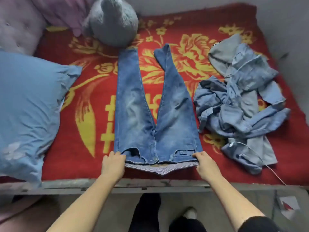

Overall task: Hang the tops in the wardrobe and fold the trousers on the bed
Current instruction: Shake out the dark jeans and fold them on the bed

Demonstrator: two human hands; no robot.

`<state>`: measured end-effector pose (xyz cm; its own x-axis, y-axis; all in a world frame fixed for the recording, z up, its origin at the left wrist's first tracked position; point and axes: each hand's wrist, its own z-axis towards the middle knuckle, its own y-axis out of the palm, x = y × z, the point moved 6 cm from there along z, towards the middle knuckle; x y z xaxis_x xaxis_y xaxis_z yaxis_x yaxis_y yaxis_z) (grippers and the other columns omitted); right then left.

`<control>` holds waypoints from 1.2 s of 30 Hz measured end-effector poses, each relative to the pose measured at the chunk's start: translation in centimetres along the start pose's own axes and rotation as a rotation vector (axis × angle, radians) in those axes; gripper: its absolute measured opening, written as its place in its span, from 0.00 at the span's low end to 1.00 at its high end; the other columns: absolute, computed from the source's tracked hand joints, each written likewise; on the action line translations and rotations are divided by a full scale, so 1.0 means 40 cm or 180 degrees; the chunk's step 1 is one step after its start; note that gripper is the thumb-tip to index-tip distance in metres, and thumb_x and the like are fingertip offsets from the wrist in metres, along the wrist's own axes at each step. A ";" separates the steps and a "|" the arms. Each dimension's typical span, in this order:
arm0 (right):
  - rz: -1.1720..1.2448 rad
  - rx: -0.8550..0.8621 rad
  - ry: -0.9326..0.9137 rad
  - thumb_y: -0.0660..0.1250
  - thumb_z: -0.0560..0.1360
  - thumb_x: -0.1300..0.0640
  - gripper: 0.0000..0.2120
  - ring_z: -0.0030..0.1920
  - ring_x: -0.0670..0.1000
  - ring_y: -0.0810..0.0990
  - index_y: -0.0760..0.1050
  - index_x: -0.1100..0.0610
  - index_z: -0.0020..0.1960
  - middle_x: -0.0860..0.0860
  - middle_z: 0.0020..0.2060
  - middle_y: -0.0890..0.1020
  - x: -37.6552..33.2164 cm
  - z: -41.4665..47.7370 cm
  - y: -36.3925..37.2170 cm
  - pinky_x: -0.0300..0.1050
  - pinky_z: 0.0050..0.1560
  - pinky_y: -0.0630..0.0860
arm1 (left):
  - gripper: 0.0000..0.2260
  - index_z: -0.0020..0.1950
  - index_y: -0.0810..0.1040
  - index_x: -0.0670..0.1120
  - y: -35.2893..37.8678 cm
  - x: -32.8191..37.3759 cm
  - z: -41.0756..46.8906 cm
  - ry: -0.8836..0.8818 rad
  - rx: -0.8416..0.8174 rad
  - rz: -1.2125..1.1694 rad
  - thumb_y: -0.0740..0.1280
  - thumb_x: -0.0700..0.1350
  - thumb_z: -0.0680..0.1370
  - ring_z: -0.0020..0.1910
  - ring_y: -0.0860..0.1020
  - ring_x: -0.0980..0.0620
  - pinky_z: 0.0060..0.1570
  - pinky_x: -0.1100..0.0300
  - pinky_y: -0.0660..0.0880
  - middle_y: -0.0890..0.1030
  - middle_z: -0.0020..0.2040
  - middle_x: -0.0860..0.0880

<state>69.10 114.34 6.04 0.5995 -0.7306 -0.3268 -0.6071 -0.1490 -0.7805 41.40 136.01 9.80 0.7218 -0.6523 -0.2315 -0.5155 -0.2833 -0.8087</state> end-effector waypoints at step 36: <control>-0.1344 -0.0197 -0.0943 0.73 0.67 0.64 0.10 0.39 0.60 0.74 0.75 0.57 0.45 0.56 0.38 0.76 0.140 0.015 0.489 0.52 0.33 0.73 | 0.16 0.47 0.74 0.44 0.480 0.336 0.018 0.0876 -0.0129 -0.0619 0.74 0.32 0.64 0.39 0.73 0.43 0.26 0.55 0.61 0.73 0.44 0.44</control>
<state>60.87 107.73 -11.38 0.9153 -0.3797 -0.1341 -0.3048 -0.4356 -0.8469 41.54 122.30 -9.22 0.6595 -0.7470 0.0840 -0.4024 -0.4452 -0.7999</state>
